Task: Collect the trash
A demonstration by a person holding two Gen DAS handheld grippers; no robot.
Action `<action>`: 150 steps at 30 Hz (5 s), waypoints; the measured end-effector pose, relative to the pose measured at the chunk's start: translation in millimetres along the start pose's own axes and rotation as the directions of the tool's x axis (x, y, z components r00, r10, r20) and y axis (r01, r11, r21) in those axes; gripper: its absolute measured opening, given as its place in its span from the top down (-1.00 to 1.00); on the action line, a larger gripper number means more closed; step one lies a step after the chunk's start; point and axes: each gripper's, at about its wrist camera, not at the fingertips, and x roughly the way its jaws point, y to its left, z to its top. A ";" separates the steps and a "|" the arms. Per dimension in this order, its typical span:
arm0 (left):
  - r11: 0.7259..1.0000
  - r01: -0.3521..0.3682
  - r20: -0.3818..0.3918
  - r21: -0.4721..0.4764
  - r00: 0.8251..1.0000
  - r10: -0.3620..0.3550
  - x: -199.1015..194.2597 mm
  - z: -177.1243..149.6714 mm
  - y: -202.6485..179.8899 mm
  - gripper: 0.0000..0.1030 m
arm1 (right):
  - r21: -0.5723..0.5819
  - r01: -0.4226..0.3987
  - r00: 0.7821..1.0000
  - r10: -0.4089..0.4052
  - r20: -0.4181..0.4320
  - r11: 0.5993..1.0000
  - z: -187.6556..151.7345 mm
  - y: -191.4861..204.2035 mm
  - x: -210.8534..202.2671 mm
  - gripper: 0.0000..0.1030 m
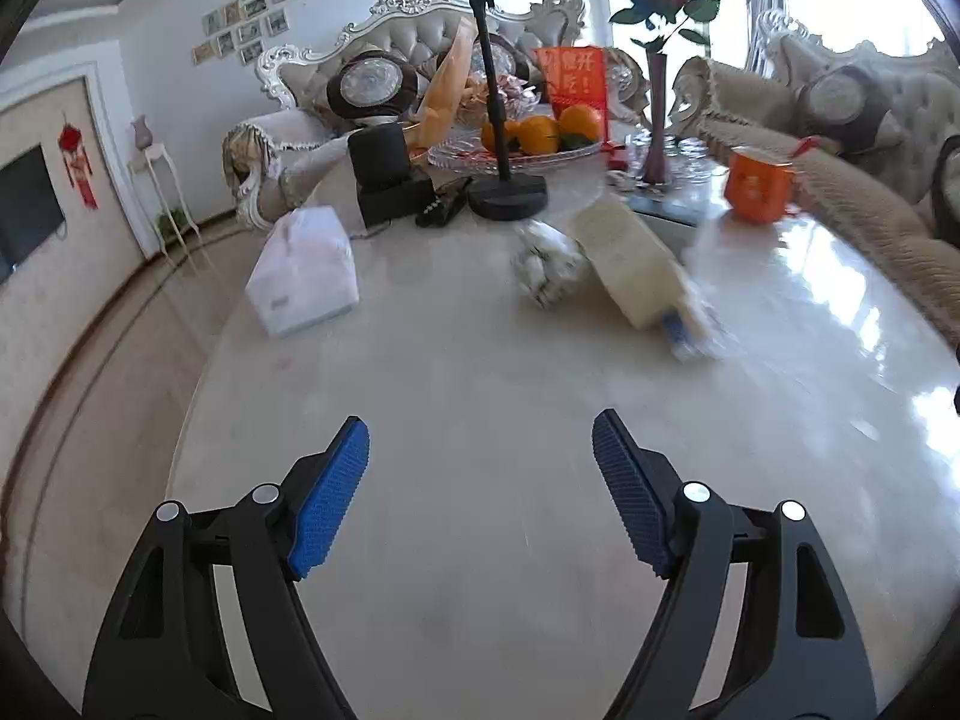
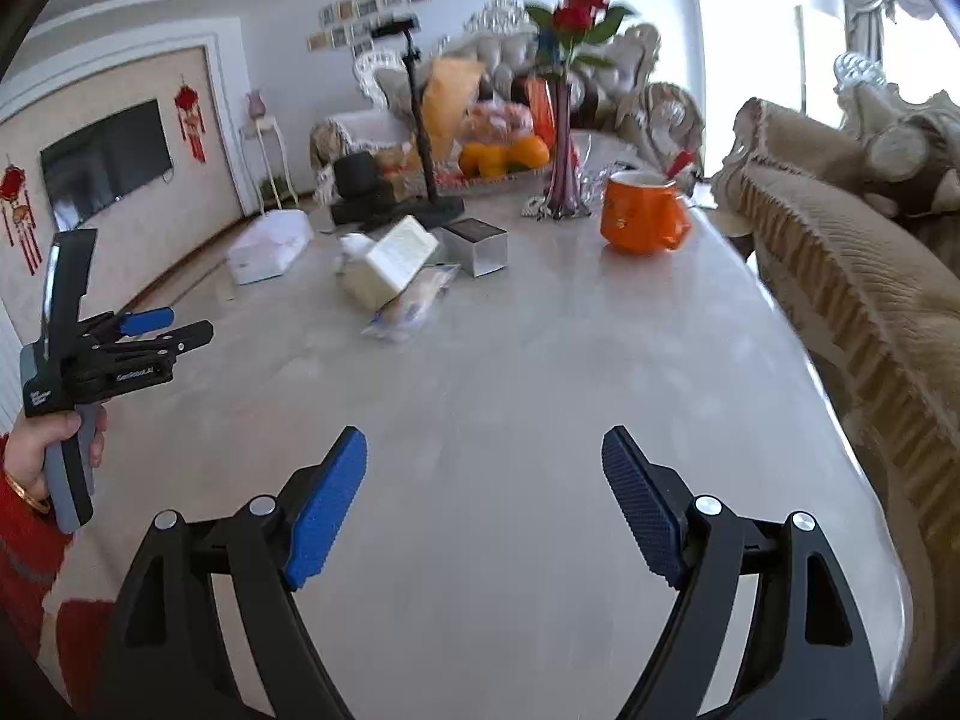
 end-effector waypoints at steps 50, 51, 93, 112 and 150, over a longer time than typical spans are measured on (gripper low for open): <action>0.978 0.207 -0.171 -0.017 0.963 -0.207 148.0 61.7 24.0 0.18 | -0.082 -0.006 0.973 -0.014 -0.232 0.997 108.0 -16.8 187.0 0.25; 0.975 0.220 -0.166 -0.038 0.961 -0.223 135.8 52.8 28.8 0.18 | -0.074 -0.010 0.973 -0.007 -0.229 0.997 104.7 -18.6 178.0 0.25; 0.926 0.363 -0.420 -0.102 0.828 -0.371 -90.2 -370.0 -191.5 0.18 | 0.215 0.003 0.874 0.102 -0.475 0.977 -337.7 67.4 -33.0 0.25; 0.946 0.322 -0.516 -0.037 0.804 -0.294 -62.7 -387.7 -206.1 -0.56 | 0.082 0.052 0.891 -0.009 -0.454 0.995 -342.3 77.5 -3.7 -0.43; 0.930 0.366 0.017 -0.042 0.931 -0.365 -212.7 -221.8 -96.0 -0.56 | 0.035 0.065 0.993 -0.068 0.092 0.997 -188.7 67.0 -159.8 -0.68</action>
